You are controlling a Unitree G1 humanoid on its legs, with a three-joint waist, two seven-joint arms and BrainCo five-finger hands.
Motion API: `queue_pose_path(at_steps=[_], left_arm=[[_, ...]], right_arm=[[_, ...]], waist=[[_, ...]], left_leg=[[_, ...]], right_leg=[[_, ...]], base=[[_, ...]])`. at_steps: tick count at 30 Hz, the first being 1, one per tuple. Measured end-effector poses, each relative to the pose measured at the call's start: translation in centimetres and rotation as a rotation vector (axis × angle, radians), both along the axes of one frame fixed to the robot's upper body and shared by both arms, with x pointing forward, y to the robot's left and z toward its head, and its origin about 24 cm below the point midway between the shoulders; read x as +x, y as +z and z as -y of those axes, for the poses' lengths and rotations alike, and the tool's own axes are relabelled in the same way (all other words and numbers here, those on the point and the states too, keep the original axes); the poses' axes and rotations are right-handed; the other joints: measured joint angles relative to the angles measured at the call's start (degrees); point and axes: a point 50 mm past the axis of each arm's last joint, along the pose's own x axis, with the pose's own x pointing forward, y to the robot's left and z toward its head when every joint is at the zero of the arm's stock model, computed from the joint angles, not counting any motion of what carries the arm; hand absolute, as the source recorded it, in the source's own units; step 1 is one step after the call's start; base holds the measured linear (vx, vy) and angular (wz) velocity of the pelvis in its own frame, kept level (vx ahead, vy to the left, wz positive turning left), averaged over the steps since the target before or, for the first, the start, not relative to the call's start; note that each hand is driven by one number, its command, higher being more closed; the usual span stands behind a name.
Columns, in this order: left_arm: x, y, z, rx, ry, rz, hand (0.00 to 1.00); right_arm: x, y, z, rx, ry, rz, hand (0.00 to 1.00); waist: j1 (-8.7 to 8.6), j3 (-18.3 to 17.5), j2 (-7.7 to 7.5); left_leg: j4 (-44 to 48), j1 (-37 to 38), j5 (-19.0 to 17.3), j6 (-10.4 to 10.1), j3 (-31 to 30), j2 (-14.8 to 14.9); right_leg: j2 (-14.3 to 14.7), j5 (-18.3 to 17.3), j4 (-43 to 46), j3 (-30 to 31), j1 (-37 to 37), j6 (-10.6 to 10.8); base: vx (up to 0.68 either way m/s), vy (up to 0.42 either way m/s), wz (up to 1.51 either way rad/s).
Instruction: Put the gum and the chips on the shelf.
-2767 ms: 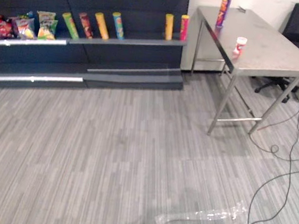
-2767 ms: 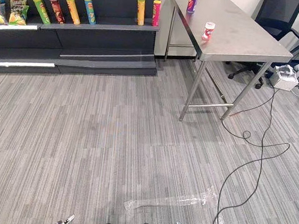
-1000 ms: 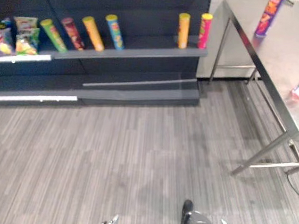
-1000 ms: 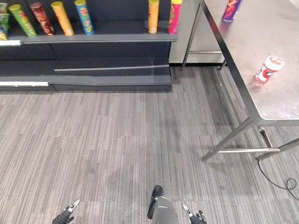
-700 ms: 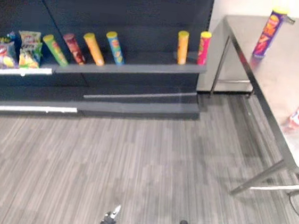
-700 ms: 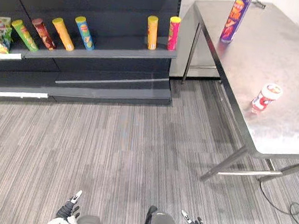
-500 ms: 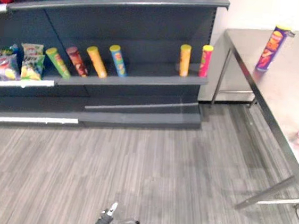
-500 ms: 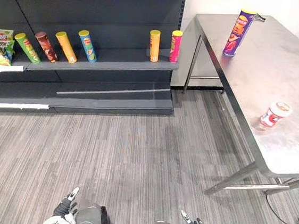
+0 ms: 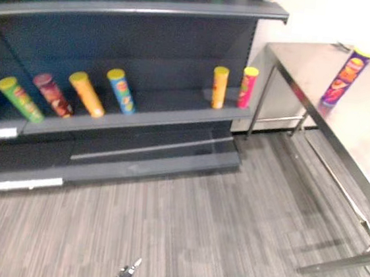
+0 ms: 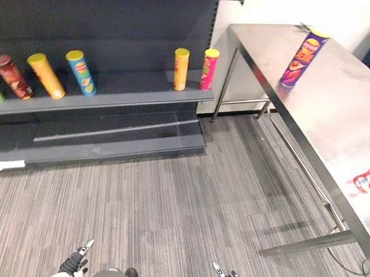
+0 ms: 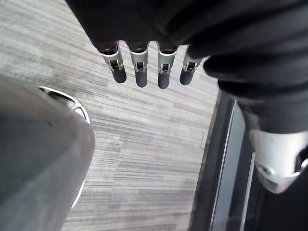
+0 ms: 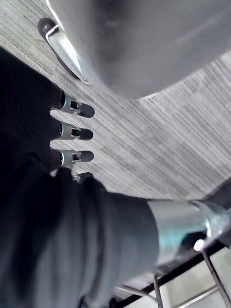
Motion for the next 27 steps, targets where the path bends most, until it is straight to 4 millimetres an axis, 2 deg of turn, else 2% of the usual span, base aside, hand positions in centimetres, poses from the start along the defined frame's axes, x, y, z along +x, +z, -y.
queue_pose_path(at_steps=[1, 2, 3, 4, 5, 6, 7, 8, 10, 11, 12, 16, 20, 23, 24, 26, 27], left_arm=[[0.1, 0.0, 0.0, 0.012, -0.037, -0.005, 0.0], [0.0, 0.0, 0.0, 0.012, -0.047, -0.007, 0.0], [0.0, 0.0, 0.3, 0.013, -0.069, -0.012, 0.0], [0.0, 0.0, 0.3, 0.015, -0.081, -0.012, 0.0], [0.1, 0.0, 0.4, 0.015, -0.08, -0.011, 0.0], [0.1, 0.0, 0.3, 0.014, -0.078, -0.009, 0.0], [0.2, 0.1, 0.0, 0.019, -0.068, 0.0, 0.0], [0.4, 0.1, 0.1, 0.015, -0.06, 0.006, 0.0], [0.2, 0.0, 0.6, 0.002, -0.06, -0.002, 0.0], [0.1, -0.1, 0.9, -0.004, -0.062, -0.007, 0.0], [0.0, -0.2, 1.0, -0.006, -0.062, -0.01, 0.0], [0.1, -0.1, 0.8, -0.004, -0.064, -0.003, 0.0], [0.2, -0.1, 0.9, -0.018, -0.054, -0.001, 0.0], [0.2, -0.1, 0.9, -0.032, -0.009, 0.003, 0.0], [0.3, -0.1, 0.9, -0.035, 0.0, 0.006, 0.0], [0.4, -0.1, 1.0, -0.033, 0.003, 0.008, 0.0], [0.5, -0.1, 1.0, -0.033, 0.005, 0.011, 0.0]], right_arm=[[0.3, 0.1, 0.1, -0.006, 0.008, 0.01, 0.0], [0.5, 0.2, 0.2, -0.01, 0.015, 0.017, 0.0], [0.8, 0.3, 0.2, -0.017, 0.036, 0.025, 0.0], [1.0, 0.4, 0.2, -0.022, 0.047, 0.035, 0.0], [1.5, 0.5, 0.2, -0.025, 0.06, 0.047, 0.0], [1.7, 0.5, 0.0, -0.024, 0.073, 0.049, 0.0], [1.8, 0.5, -0.3, -0.02, 0.092, 0.049, 0.0], [2.4, 0.6, -0.2, -0.023, 0.099, 0.059, 0.0], [2.8, 0.9, 0.4, -0.042, 0.102, 0.072, 0.0], [3.3, 1.0, 0.8, -0.052, 0.106, 0.077, 0.0], [3.3, 1.1, 1.0, -0.058, 0.112, 0.075, 0.0], [2.9, 1.0, 0.9, -0.059, 0.136, 0.062, 0.0], [2.9, 0.9, 0.9, -0.057, 0.14, 0.06, 0.0], [2.8, 1.0, 1.0, -0.058, 0.137, 0.06, 0.0], [2.9, 1.0, 1.0, -0.057, 0.134, 0.066, 0.0], [2.9, 1.0, 1.0, -0.052, 0.131, 0.073, 0.0], [2.9, 1.0, 1.0, -0.045, 0.125, 0.077, 0.0]], waist=[[-0.19, 0.32, 0.06], [-0.15, 0.41, 0.21], [-0.23, 0.61, 0.55], [-0.24, 0.75, 0.62], [-0.24, 1.03, 0.59], [-0.25, 1.12, 0.45], [-0.17, 1.53, -0.64], [-0.07, 2.64, 0.44], [-0.36, 3.55, 1.5], [-0.3, 4.28, 2.75], [-0.3, 4.27, 2.86], [-0.23, 4.18, 2.69], [-0.31, 4.14, 2.47], [-0.46, 3.98, 2.25], [-0.56, 3.95, 2.18], [-0.61, 3.83, 2.02], [-0.54, 3.81, 2.03]], left_leg=[[-2.12, 3.3, -0.09, 0.0, 0.58, 0.09], [-3.39, 5.01, -0.09, -0.01, 0.93, 0.16], [-5.5, 7.62, -0.08, -0.05, 1.37, 0.5], [-6.12, 8.48, -0.07, -0.07, 1.55, 0.73], [-6.83, 9.55, -0.03, -0.21, 2.38, 1.18], [-7.04, 9.85, -0.38, -1.85, 2.42, 1.55], [-7.14, 10.28, -0.96, -3.08, 2.3, 0.76], [-7.99, 11.26, -1.31, -4.54, 2.71, 1.41], [-9.21, 11.56, -0.98, -5.27, 3.64, 2.71], [-10.33, 12.83, -0.65, -6.41, 5.92, 3.76], [-10.45, 13.09, -0.64, -6.65, 6.51, 4.12], [-11.07, 14.31, -0.41, -8.13, 7.0, 5.81], [-11.03, 14.16, 0.25, -9.29, 7.09, 7.01], [-10.82, 14.11, 0.31, -9.69, 8.36, 6.54], [-10.25, 14.1, -0.08, -10.47, 9.25, 6.42], [-6.74, 13.32, -1.12, -12.12, 10.73, 6.58], [-1.27, 11.95, -1.52, -12.75, 11.26, 7.81]], right_leg=[[0.03, -1.43, 5.75, -3.29, -1.99, -2.06], [0.04, -2.8, 7.45, -5.73, -2.98, -3.15], [-0.05, -5.59, 8.4, -10.79, -4.33, -3.99], [-0.09, -6.75, 7.78, -13.21, -4.97, -4.18], [-0.02, -7.64, 3.38, -17.14, -5.75, -4.54], [0.38, -6.68, -5.25, -20.03, -5.91, -3.91], [0.65, -2.43, -13.77, -20.92, -5.52, -4.16], [2.6, -3.73, -18.84, -22.6, -2.84, -6.31], [4.26, -3.63, -21.62, -23.25, -2.31, -6.16], [5.67, -3.63, -22.68, -24.53, -2.41, -6.13], [5.98, -3.7, -22.93, -25.51, -2.35, -6.11], [7.24, -6.24, -23.45, -28.34, -1.19, -7.3], [7.21, -8.36, -22.83, -30.07, -1.05, -7.97], [5.2, -11.72, -17.7, -30.54, -3.47, -7.6], [4.37, -13.04, -15.02, -30.49, -4.79, -7.43], [3.9, -14.01, -11.91, -30.2, -6.51, -7.84], [4.21, -14.04, -11.57, -30.12, -6.78, -7.82]], base=[[0.28, 0.074, -0.24], [0.21, 0.006, -0.24], [0.16, -0.013, -0.17], [0.19, -0.051, -0.14], [0.16, -0.102, -0.09], [0.19, -0.161, -0.1], [0.19, -0.2, -0.34], [0.17, -0.17, -0.42], [0.12, -0.151, -0.53], [0.08, -0.133, -0.57], [0.07, -0.114, -0.55], [0.05, -0.099, -0.03], [0.08, -0.085, 0.09], [0.12, -0.049, -0.13], [0.16, -0.066, -0.32], [0.18, -0.092, -0.56], [0.23, -0.125, -0.98]])
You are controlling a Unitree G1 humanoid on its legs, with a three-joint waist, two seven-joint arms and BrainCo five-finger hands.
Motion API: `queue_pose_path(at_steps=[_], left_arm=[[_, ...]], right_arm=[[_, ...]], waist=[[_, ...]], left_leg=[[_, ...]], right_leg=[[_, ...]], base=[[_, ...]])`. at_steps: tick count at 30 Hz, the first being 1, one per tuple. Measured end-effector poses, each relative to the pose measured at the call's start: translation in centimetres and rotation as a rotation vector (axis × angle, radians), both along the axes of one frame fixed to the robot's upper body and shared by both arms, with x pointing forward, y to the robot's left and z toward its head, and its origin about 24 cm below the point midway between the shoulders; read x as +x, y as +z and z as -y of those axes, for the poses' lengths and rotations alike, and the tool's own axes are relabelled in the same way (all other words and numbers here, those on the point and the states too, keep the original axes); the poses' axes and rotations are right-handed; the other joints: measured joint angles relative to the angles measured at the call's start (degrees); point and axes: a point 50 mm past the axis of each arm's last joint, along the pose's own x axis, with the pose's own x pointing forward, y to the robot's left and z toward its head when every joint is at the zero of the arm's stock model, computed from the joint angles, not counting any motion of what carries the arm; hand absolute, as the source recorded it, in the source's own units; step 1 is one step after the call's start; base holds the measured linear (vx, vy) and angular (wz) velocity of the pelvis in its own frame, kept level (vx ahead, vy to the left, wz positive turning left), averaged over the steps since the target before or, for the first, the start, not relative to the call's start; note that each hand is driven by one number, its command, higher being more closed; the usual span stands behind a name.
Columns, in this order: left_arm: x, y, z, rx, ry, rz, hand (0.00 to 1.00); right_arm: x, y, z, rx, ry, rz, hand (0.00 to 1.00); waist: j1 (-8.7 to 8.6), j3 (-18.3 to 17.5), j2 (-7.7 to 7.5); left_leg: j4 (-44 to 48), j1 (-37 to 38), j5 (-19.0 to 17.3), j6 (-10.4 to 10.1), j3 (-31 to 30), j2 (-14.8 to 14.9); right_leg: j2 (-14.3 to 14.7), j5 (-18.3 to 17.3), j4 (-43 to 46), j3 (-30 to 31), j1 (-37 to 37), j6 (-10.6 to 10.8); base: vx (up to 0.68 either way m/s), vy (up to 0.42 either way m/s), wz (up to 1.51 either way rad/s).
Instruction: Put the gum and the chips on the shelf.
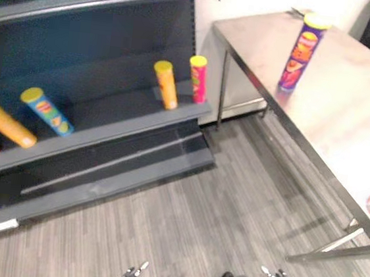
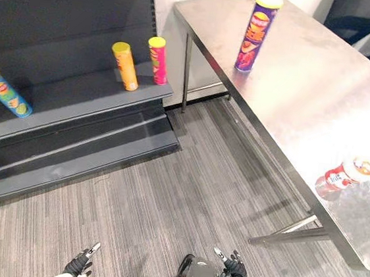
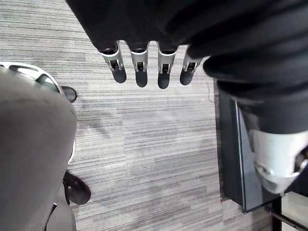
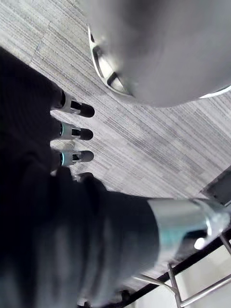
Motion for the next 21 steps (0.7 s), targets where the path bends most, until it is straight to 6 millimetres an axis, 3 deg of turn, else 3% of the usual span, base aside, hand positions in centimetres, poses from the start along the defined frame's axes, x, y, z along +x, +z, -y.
queue_pose_path(at_steps=[2, 3, 4, 5, 6, 8, 11, 14, 16, 17, 18, 19, 21], left_arm=[[0.4, 0.0, 0.4, -0.008, 0.007, 0.008, 0.0], [0.6, 0.0, 0.7, -0.019, 0.018, 0.016, 0.0], [0.7, 0.0, 0.8, -0.022, 0.022, 0.021, 0.0], [0.8, 0.1, 1.0, -0.038, 0.049, 0.03, 0.0], [0.8, 0.1, 1.1, -0.049, 0.073, 0.04, 0.0], [1.0, 0.2, 1.0, -0.054, 0.097, 0.061, 0.0], [0.9, 0.4, 0.7, -0.05, 0.136, 0.09, 0.0], [0.8, 0.5, 0.4, -0.055, 0.187, 0.113, 0.0], [0.5, 0.4, 0.5, -0.062, 0.205, 0.106, 0.0], [0.3, 0.4, 0.5, -0.064, 0.217, 0.106, 0.0], [0.0, 0.4, 0.0, -0.056, 0.245, 0.101, 0.0], [-0.3, 0.3, -0.5, -0.044, 0.246, 0.091, 0.0], [-0.7, 0.3, -0.9, -0.032, 0.249, 0.085, 0.0]], right_arm=[[-0.5, -0.1, 0.4, 0.001, -0.024, -0.006, 0.0], [-1.1, -0.1, 1.1, -0.015, -0.031, -0.021, 0.0], [-1.5, -0.1, 1.4, -0.022, -0.036, -0.032, 0.0], [-2.5, -0.3, 1.7, -0.027, -0.052, -0.055, 0.0], [-3.5, -0.3, 2.4, -0.037, -0.112, -0.07, 0.0], [-5.0, -0.4, 3.0, -0.043, -0.202, -0.093, 0.0], [-5.7, -0.6, 2.8, -0.037, -0.233, -0.111, 0.0], [-5.2, -0.7, 2.0, -0.011, -0.26, -0.093, 0.0], [-5.3, -0.7, 1.7, -0.007, -0.258, -0.086, 0.0], [-5.4, -0.7, 1.6, -0.005, -0.259, -0.087, 0.0], [-5.7, -0.9, 1.0, 0.012, -0.264, -0.096, 0.0], [-6.0, -1.1, -0.1, 0.047, -0.264, -0.103, 0.0], [-6.0, -1.3, -1.2, 0.082, -0.274, -0.099, 0.0]], waist=[[-0.1, -0.21, 0.47], [-0.14, -0.4, 1.12], [-0.2, -0.37, 1.48], [-0.27, 0.09, 0.94], [-0.13, -0.09, 1.25], [-0.12, -0.04, 1.15], [0.29, 0.12, 0.78], [0.66, 0.07, 0.24], [0.6, -0.05, 0.25], [0.62, -0.13, 0.18], [0.51, -1.41, -0.88], [0.39, -2.64, -2.55], [0.53, -3.32, -3.52]], left_leg=[[15.24, -4.38, 0.57, -0.2, 0.55, 4.08], [25.14, -6.82, 3.37, 1.77, 0.06, 6.92], [29.27, -7.71, 5.63, 3.23, -0.71, 8.16], [36.92, -10.06, 9.43, 5.88, -2.98, 9.55], [42.04, -12.2, 5.75, 6.29, -5.29, 9.51], [44.1, -15.67, 1.98, 6.16, -7.62, 7.61], [40.78, -21.82, -1.65, 6.72, -9.34, 5.66], [21.9, -24.53, -1.87, 6.64, -16.52, 2.4], [8.99, -22.89, 0.77, 7.01, -24.68, -0.03], [8.31, -22.43, 3.54, 4.59, -25.44, -0.34], [8.74, -21.54, 2.84, 4.23, -23.67, -2.57], [9.22, -21.35, 1.01, 4.59, -20.73, -3.06], [10.73, -20.14, -1.65, 5.02, -17.55, -3.22]], right_leg=[[1.72, 0.07, -1.57, 2.0, 1.24, -0.78], [3.3, -0.31, -2.21, 3.79, 2.35, -2.31], [3.96, -0.5, -2.43, 4.63, 3.26, -2.69], [4.9, -0.83, -3.28, 7.23, 5.39, -3.27], [5.7, -0.94, -4.45, 9.92, 7.18, -3.46], [5.81, -0.92, -6.05, 13.47, 9.76, -3.43], [5.81, -0.49, -8.42, 19.25, 12.18, -2.62], [5.0, -0.93, -9.72, 27.53, 13.13, -0.2], [4.12, -2.6, -8.86, 32.29, 13.49, 2.99], [3.69, -3.17, -8.5, 33.49, 13.53, 4.03], [1.75, -3.3, -9.13, 35.79, 13.67, 4.77], [0.3, -1.15, -10.04, 35.91, 13.37, 5.1], [-0.66, 2.2, -12.15, 36.17, 13.47, 5.14]], base=[[0.26, -0.121, -1.13], [0.21, -0.07, -1.02], [0.32, -0.035, -1.25], [0.26, 0.013, -1.18], [0.26, 0.034, -1.13], [0.21, 0.08, -1.01], [0.21, 0.186, -0.97], [0.21, 0.385, -1.39], [0.22, 0.426, -1.14], [0.26, 0.451, -1.06], [0.28, 0.408, -0.88], [0.29, 0.371, -0.89], [0.24, 0.322, -0.94]])
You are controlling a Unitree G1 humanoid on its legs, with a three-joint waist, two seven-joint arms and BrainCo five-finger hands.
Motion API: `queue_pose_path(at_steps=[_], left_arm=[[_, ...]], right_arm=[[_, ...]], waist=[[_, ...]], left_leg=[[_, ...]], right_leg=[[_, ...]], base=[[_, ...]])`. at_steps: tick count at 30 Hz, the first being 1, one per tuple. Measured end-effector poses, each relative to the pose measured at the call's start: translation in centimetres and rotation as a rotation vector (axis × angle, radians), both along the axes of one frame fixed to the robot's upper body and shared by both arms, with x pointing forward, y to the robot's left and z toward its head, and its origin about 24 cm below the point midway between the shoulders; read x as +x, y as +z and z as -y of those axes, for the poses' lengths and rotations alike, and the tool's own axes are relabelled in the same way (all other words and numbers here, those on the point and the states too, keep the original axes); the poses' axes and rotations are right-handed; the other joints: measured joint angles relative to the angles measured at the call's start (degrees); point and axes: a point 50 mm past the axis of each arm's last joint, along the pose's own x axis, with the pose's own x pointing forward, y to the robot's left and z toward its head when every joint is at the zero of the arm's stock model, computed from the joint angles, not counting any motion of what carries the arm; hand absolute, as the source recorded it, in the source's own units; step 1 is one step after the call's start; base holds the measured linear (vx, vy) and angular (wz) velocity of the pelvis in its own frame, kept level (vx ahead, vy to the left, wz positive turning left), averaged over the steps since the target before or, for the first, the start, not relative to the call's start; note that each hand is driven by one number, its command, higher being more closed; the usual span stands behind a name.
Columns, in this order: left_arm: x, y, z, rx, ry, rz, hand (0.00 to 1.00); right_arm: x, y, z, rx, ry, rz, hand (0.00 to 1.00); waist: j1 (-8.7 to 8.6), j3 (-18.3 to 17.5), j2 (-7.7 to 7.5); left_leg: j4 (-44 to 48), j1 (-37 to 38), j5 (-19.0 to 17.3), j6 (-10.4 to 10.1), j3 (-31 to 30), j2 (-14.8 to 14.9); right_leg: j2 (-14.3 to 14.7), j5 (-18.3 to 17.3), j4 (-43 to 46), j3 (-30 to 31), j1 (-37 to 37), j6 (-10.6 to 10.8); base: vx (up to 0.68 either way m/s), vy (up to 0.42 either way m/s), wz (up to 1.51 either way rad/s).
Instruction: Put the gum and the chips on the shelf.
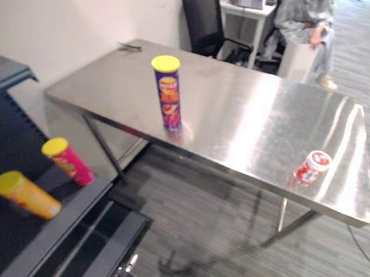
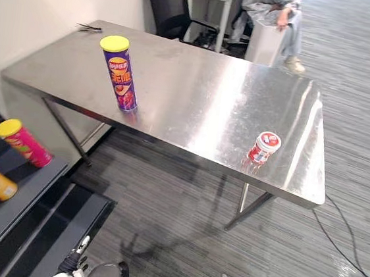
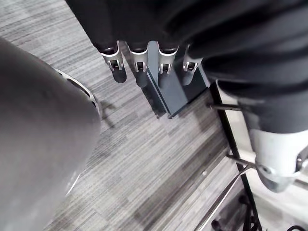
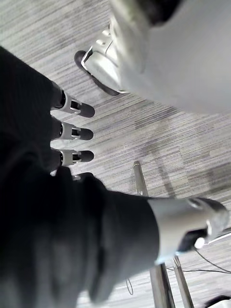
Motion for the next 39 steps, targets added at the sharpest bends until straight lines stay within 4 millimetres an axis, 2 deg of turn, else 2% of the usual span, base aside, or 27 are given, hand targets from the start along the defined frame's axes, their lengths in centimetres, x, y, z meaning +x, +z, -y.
queue_pose_path(at_steps=[1, 2, 3, 4, 5, 6, 7, 8, 9, 11, 13, 16, 17, 18, 19, 20, 21, 22, 23, 24, 25, 26, 29, 31, 34, 38, 39], left_arm=[[-0.3, -0.1, -0.2, 0.003, -0.005, -0.016, 0.0], [-0.6, -0.2, -0.1, 0.001, -0.007, -0.03, 0.0], [-0.9, -0.3, 0.0, -0.002, -0.018, -0.048, 0.0], [-1.0, -0.4, 0.1, 0.006, -0.066, -0.066, 0.0], [-1.0, -0.5, 0.3, 0.009, -0.098, -0.075, 0.0], [-1.0, -0.5, 0.5, 0.015, -0.158, -0.088, 0.0], [-0.8, -0.5, 0.7, 0.017, -0.181, -0.089, 0.0], [-0.5, -0.6, 1.1, 0.015, -0.215, -0.09, 0.0], [-0.5, -0.6, 1.2, 0.014, -0.23, -0.093, 0.0], [-0.6, -0.6, 1.4, 0.014, -0.26, -0.099, 0.0], [-0.9, -0.8, 2.0, 0.001, -0.276, -0.112, 0.0], [-1.2, -0.9, 2.2, -0.013, -0.27, -0.125, 0.0], [-1.3, -0.9, 2.2, -0.013, -0.265, -0.128, 0.0], [-1.3, -0.9, 1.9, -0.009, -0.25, -0.127, 0.0], [-1.2, -0.9, 1.7, -0.005, -0.245, -0.121, 0.0], [-1.2, -0.9, 1.8, -0.007, -0.254, -0.12, 0.0], [-1.3, -0.9, 2.0, -0.008, -0.268, -0.121, 0.0], [-1.5, -0.8, 1.3, 0.008, -0.259, -0.127, 0.0], [-1.5, -0.7, 0.9, 0.019, -0.259, -0.126, 0.0], [-1.6, -0.7, 0.6, 0.028, -0.259, -0.128, 0.0], [-1.8, -0.6, -0.3, 0.05, -0.258, -0.136, 0.0], [-2.0, -0.6, -0.4, 0.05, -0.255, -0.14, 0.0], [-2.5, -0.6, -0.6, 0.051, -0.243, -0.15, 0.0], [-2.5, -0.6, -0.4, 0.043, -0.242, -0.145, 0.0], [-2.4, -0.6, 0.0, 0.037, -0.24, -0.132, 0.0], [-2.6, -0.5, 0.1, 0.035, -0.229, -0.116, 0.0], [-2.7, -0.5, 0.2, 0.035, -0.228, -0.115, 0.0]], right_arm=[[-0.2, -0.1, -0.1, 0.004, -0.005, -0.007, 0.0], [0.0, -0.1, 0.0, 0.005, -0.012, -0.003, 0.0], [0.7, 0.0, 0.0, 0.004, -0.011, 0.013, 0.0], [1.4, 0.0, -0.1, 0.011, 0.003, 0.023, 0.0], [1.7, 0.0, -0.1, 0.014, 0.01, 0.028, 0.0], [2.0, 0.1, 0.0, 0.015, 0.03, 0.033, 0.0], [2.0, 0.1, 0.3, 0.009, 0.043, 0.028, 0.0], [1.8, 0.1, 0.9, -0.006, 0.051, 0.016, 0.0], [1.5, 0.2, 1.3, -0.015, 0.05, 0.007, 0.0], [0.4, 0.1, 1.8, -0.027, 0.052, -0.02, 0.0], [-0.4, 0.1, 2.4, -0.042, 0.048, -0.04, 0.0], [-1.5, 0.1, 2.9, -0.047, 0.037, -0.072, 0.0], [-1.8, 0.1, 2.9, -0.045, 0.031, -0.08, 0.0], [-2.0, 0.0, 3.0, -0.044, 0.011, -0.084, 0.0], [-1.9, 0.0, 3.0, -0.043, -0.004, -0.078, 0.0], [-1.9, 0.2, 3.8, -0.06, -0.032, -0.075, 0.0], [-1.6, 0.5, 4.8, -0.082, -0.063, -0.06, 0.0], [-0.8, 0.6, 4.9, -0.084, -0.07, -0.038, 0.0], [-0.4, 0.6, 4.8, -0.082, -0.08, -0.027, 0.0], [0.1, 0.7, 5.0, -0.085, -0.098, -0.012, 0.0], [0.6, 1.0, 5.8, -0.11, -0.142, 0.005, 0.0], [0.7, 1.2, 6.2, -0.123, -0.158, 0.013, 0.0], [2.1, 2.9, 9.4, -0.229, -0.206, 0.091, 0.0], [3.8, 5.1, 12.1, -0.342, -0.215, 0.173, 0.0], [5.9, 8.2, 14.5, -0.48, -0.223, 0.285, 0.0], [9.1, 13.4, 16.3, -0.703, -0.235, 0.453, 0.0], [9.3, 13.7, 16.4, -0.716, -0.235, 0.46, 0.0]], waist=[[-0.06, -1.25, -0.34], [-0.04, -1.64, -0.21], [-0.06, -2.3, 0.22], [0.04, -2.6, 0.89], [0.04, -2.93, 1.45], [-0.23, -3.02, 2.32], [-0.18, -2.89, 2.58], [-0.05, -2.77, 3.38], [-0.11, -2.97, 3.66], [-0.13, -3.38, 4.24], [-0.17, -3.99, 5.37], [-0.29, -5.05, 6.26], [-0.26, -4.96, 6.09], [0.07, -4.15, 4.72], [0.02, -4.16, 3.8], [-0.21, -4.64, 4.33], [-0.04, -4.67, 5.34], [0.07, -4.64, 4.4], [0.08, -4.78, 4.38], [0.06, -4.24, 3.46], [0.03, -3.82, 2.53], [0.03, -3.75, 2.28], [-0.07, -3.67, 2.36], [-0.17, -3.55, 2.88], [-0.23, -3.27, 3.26], [-0.14, -3.12, 3.41], [-0.12, -3.12, 3.41]], left_leg=[[0.03, 1.19, -1.34, 0.28, 2.62, -0.18], [-0.16, 2.0, -1.44, 0.75, 4.01, -0.13], [-0.93, 3.34, -1.74, 1.11, 6.29, 0.02], [-2.09, 4.7, -1.59, 1.31, 8.02, 0.08], [-2.82, 5.05, -1.4, 1.62, 8.7, 0.19], [-4.23, 6.18, -0.79, 2.64, 9.35, 0.21], [-4.95, 6.92, -0.47, 3.1, 9.78, -0.03], [-5.82, 8.31, -0.36, 3.29, 10.55, -0.47], [-6.16, 9.38, -0.36, 3.29, 10.55, -1.32], [-5.76, 11.35, -0.36, 3.29, 10.21, -2.16], [-6.68, 12.58, -0.36, 3.29, 10.04, -2.17], [-6.16, 12.6, -0.34, 3.24, 9.98, -2.03], [-5.15, 12.47, -0.32, 3.21, 9.95, -1.93], [0.71, 10.41, 0.06, 2.88, 9.34, -1.86], [0.14, 9.31, -2.61, 2.71, 8.11, -2.54], [-10.02, 10.34, 1.11, 3.51, 6.68, -3.71], [-13.8, 10.72, 3.01, 3.14, 5.45, -3.46], [-14.64, 10.58, 3.07, 3.21, 5.53, -4.16], [-14.6, 10.53, 3.07, 3.21, 5.59, -4.34], [-14.57, 10.55, 3.07, 3.21, 5.69, -4.36], [-14.58, 10.53, 3.09, 3.18, 5.66, -4.21], [-14.62, 10.52, 3.13, 3.1, 5.63, -4.13], [-15.77, 10.68, 3.8, 2.5, 5.56, -4.05], [-17.53, 10.52, 5.37, 2.09, 5.52, -4.07], [-19.77, 10.51, 7.11, 1.81, 5.34, -3.87], [-21.99, 10.39, 9.06, 1.53, 5.2, -3.66], [-22.23, 10.4, 9.13, 1.54, 5.17, -3.69]], right_leg=[[-0.25, 2.04, -1.39, 1.39, -0.21, -0.05], [-0.26, 3.36, -2.11, 2.04, -0.31, -0.2], [-0.29, 6.15, -3.3, 2.7, -1.11, -0.22], [-0.29, 9.38, -4.35, 1.5, -2.46, -0.27], [-0.31, 11.0, -4.69, -0.25, -3.18, -0.31], [-0.98, 13.6, -5.19, -6.52, -3.84, -0.65], [-1.56, 14.47, -5.16, -10.64, -4.13, -0.93], [-2.52, 15.53, -5.53, -17.48, -3.88, -1.48], [-3.06, 15.64, -6.19, -19.81, -3.21, -1.6], [-3.45, 16.0, -8.36, -19.26, -0.86, -1.3], [-3.54, 16.08, -9.58, -19.65, 0.02, -1.17], [-3.46, 16.4, -11.69, -20.82, 0.81, -0.68], [-3.49, 16.61, -12.22, -21.12, 1.46, -0.45], [-5.11, 17.05, -13.1, -21.55, 3.36, -0.41], [-6.52, 17.05, -13.4, -21.65, 3.98, -0.41], [-6.07, 17.84, -13.93, -22.39, 3.97, 0.65], [-5.6, 18.52, -14.69, -22.62, 3.72, 1.33], [-6.1, 18.73, -15.53, -22.89, 3.52, 1.68], [-6.28, 18.74, -15.84, -22.8, 3.54, 1.68], [-6.27, 18.74, -15.99, -22.75, 3.52, 1.69], [-5.99, 18.74, -16.26, -22.77, 3.54, 1.69], [-5.87, 18.74, -16.43, -22.78, 3.62, 1.69], [-5.49, 18.77, -17.55, -22.79, 3.86, 1.74], [-5.21, 18.77, -17.91, -22.85, 3.02, 1.75], [-4.47, 18.77, -18.01, -22.89, 2.09, 1.74], [-3.64, 18.75, -18.79, -22.88, 1.23, 1.75], [-3.62, 18.73, -18.85, -22.88, 1.13, 1.75]], base=[[0.2, 0.333, -0.99], [0.2, 0.33, -1.13], [0.21, 0.292, -1.35], [0.2, 0.263, -1.37], [0.18, 0.198, -1.27], [0.13, 0.119, -0.9], [0.14, 0.103, -0.98], [0.12, 0.083, -0.77], [0.14, 0.117, -0.81], [0.12, 0.087, -0.55], [0.11, 0.0, -0.29], [0.14, -0.01, -0.08], [0.15, 0.022, 0.12], [0.09, 0.03, 0.19], [0.05, 0.04, 0.26], [-0.02, 0.034, 0.14], [0.02, 0.076, 0.06], [0.03, 0.088, -0.06], [0.02, 0.073, -0.06], [-0.01, 0.02, -0.07], [-0.02, -0.011, -0.06], [-0.02, -0.036, -0.01], [-0.02, -0.048, -0.03], [-0.05, -0.062, -0.03], [-0.07, -0.071, 0.0], [-0.11, -0.084, -0.04], [-0.14, -0.072, -0.06]])
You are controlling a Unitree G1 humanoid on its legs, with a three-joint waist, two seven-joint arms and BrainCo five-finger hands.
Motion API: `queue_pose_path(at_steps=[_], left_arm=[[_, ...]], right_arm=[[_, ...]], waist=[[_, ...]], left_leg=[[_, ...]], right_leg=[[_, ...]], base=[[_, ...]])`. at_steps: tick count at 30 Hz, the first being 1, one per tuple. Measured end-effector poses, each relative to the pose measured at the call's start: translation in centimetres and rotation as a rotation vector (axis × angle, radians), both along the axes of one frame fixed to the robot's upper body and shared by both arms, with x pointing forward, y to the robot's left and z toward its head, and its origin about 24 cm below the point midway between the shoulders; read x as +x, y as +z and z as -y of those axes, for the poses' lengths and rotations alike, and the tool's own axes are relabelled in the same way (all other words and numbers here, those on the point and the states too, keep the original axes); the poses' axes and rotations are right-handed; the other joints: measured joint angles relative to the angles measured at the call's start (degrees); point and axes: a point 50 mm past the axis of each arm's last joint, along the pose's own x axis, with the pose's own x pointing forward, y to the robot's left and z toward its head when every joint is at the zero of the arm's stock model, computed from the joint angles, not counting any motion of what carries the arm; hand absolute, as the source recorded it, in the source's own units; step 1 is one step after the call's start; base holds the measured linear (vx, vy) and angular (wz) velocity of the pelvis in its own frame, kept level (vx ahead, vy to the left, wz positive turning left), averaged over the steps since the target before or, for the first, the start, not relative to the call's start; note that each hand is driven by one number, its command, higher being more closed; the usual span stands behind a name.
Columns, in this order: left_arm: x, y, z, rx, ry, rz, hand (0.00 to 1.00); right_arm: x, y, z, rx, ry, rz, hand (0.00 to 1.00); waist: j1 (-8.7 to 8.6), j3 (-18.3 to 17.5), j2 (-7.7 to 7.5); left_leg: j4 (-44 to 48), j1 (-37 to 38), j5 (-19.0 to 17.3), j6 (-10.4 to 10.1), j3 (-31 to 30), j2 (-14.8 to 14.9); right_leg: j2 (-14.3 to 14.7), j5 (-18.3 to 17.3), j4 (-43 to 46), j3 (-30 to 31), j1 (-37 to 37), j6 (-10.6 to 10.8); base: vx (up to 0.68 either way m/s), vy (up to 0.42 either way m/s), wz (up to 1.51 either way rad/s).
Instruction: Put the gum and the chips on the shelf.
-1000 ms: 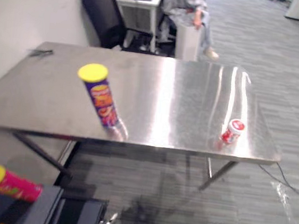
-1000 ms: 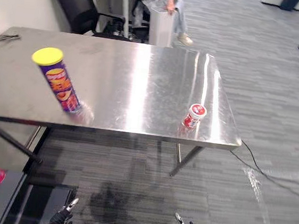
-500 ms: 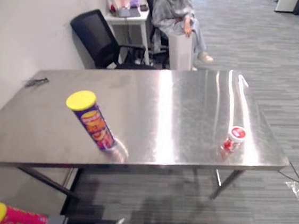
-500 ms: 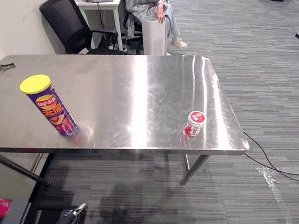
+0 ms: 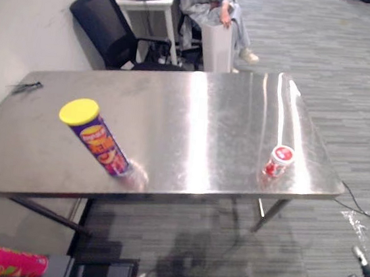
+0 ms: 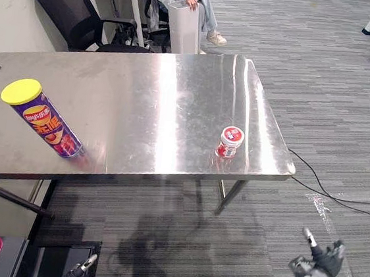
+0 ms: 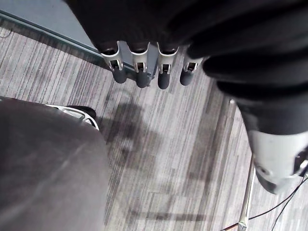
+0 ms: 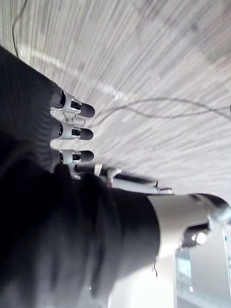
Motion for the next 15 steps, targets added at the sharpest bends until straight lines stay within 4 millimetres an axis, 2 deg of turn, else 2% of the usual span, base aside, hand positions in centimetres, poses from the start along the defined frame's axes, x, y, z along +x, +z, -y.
queue_pose_path(at_steps=[3, 5, 8, 10, 13, 15], left_arm=[[-0.1, 0.0, -0.1, 0.004, 0.005, 0.003, 0.0], [-0.3, 0.2, -0.4, 0.016, 0.006, 0.011, 0.0], [-0.7, 0.1, -0.2, 0.014, 0.012, 0.002, 0.0], [-1.0, 0.1, -0.3, 0.019, 0.014, 0.002, 0.0], [-1.2, 0.2, -0.5, 0.024, 0.014, -0.002, 0.0], [-1.5, 0.2, -0.7, 0.026, 0.012, -0.005, 0.0]], right_arm=[[1.3, 2.8, 0.1, -0.14, 0.005, 0.044, 0.0], [1.6, 4.2, -0.2, -0.21, 0.018, 0.065, 0.0], [2.2, 6.8, -0.6, -0.337, 0.046, 0.106, 0.0], [2.5, 9.5, -1.3, -0.454, 0.093, 0.165, 0.0], [2.9, 11.6, -2.8, -0.542, 0.2, 0.232, 0.0], [3.2, 12.1, -3.8, -0.568, 0.297, 0.245, 0.0]], waist=[[-0.09, 0.04, -0.36], [-0.07, -0.19, -1.48], [-0.14, -0.12, -0.87], [-0.11, -0.23, -1.02], [-0.12, -0.82, -1.52], [-0.14, -1.59, -1.96]], left_leg=[[-2.49, 0.19, 1.75, 0.09, -0.41, -0.65], [-4.23, 0.28, 2.98, 0.05, -0.46, -1.72], [-6.29, 0.62, 4.71, -0.18, -0.97, -1.59], [-6.31, 0.73, 4.88, -0.45, -1.07, -1.11], [-6.31, 0.64, 4.95, -0.38, -1.07, -1.16], [-6.17, 0.22, 4.94, -0.37, -1.14, -1.22]], right_leg=[[-0.23, -0.75, -0.75, -0.01, -0.5, 0.16], [-1.25, -3.37, -0.77, 0.01, -1.15, 1.51], [-0.51, -4.46, 0.12, -0.02, -2.09, 1.62], [-0.06, -4.58, 0.09, -0.07, -2.02, 1.77], [-0.07, -4.07, 0.08, -0.05, -2.04, 1.86], [-0.09, -3.96, 0.04, -0.01, -2.21, 1.88]], base=[[-0.14, -0.067, -0.02], [-0.14, -0.081, 0.02], [-0.13, -0.076, 0.0], [-0.08, -0.061, -0.01], [-0.01, -0.011, 0.0], [0.02, -0.001, 0.02]])
